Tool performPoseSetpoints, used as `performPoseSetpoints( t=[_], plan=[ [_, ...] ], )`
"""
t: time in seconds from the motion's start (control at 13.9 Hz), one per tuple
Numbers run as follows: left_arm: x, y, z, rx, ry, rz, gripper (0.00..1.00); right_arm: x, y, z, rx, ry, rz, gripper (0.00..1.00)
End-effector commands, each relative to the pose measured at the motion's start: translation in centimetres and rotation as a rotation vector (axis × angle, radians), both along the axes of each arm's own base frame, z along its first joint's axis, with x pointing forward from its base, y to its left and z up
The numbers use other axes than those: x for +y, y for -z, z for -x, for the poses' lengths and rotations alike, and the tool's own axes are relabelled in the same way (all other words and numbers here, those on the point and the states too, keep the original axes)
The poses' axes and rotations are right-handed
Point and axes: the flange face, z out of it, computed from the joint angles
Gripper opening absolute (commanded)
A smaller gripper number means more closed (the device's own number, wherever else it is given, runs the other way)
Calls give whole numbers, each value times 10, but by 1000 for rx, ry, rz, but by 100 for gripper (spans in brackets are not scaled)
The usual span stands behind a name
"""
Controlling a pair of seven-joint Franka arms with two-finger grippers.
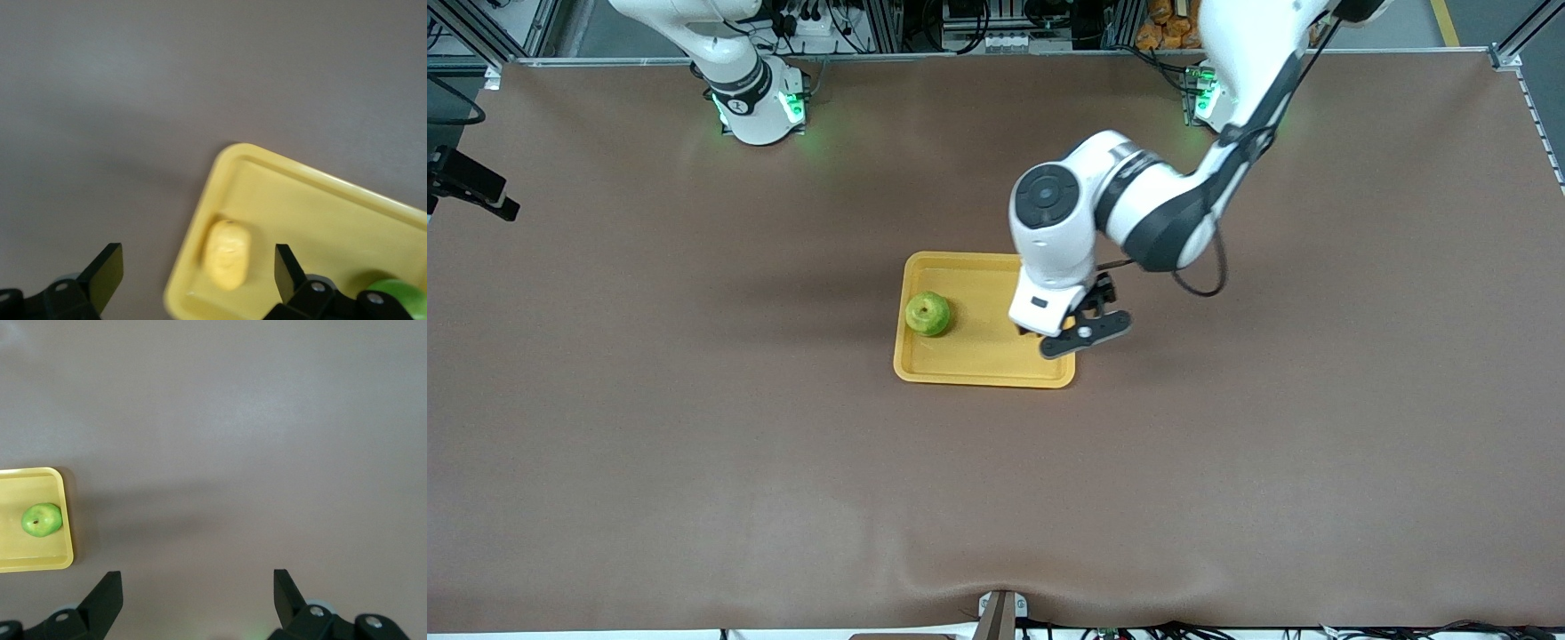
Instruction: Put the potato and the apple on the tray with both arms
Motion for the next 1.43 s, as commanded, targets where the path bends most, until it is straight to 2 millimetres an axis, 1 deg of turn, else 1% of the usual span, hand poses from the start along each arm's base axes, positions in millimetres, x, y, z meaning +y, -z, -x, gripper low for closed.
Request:
performPoseSetpoints(
  t=[0.0,0.22,0.43,0.57,0.65,0.72,0.86,0.93,1.15,1.36],
  plan=[
    [38,-63,3,26,31,10,100,-3,-6,3,-3,13,3,100],
    [113,-128,-8,76,89,51,100,-3,-6,3,-3,13,3,100],
    [177,-174,-2,126,154,18,100,-3,-6,3,-3,13,3,100],
    [209,-211,8,98,151,13,100,-3,-6,3,-3,13,3,100],
    [228,-222,8,90,146,14,100,-3,-6,3,-3,13,3,100],
    [245,-230,12,112,139,5,100,-3,-6,3,-3,13,3,100],
    [274,-243,15,121,126,22,100,-2,-6,3,-3,13,1,100],
    [282,-249,17,117,129,38,100,-2,-6,3,-3,12,1,100],
    [287,-256,20,107,138,39,100,-2,-6,3,-3,13,1,100],
    [315,-257,14,121,205,42,100,-2,-6,3,-4,12,1,100]
  ],
)
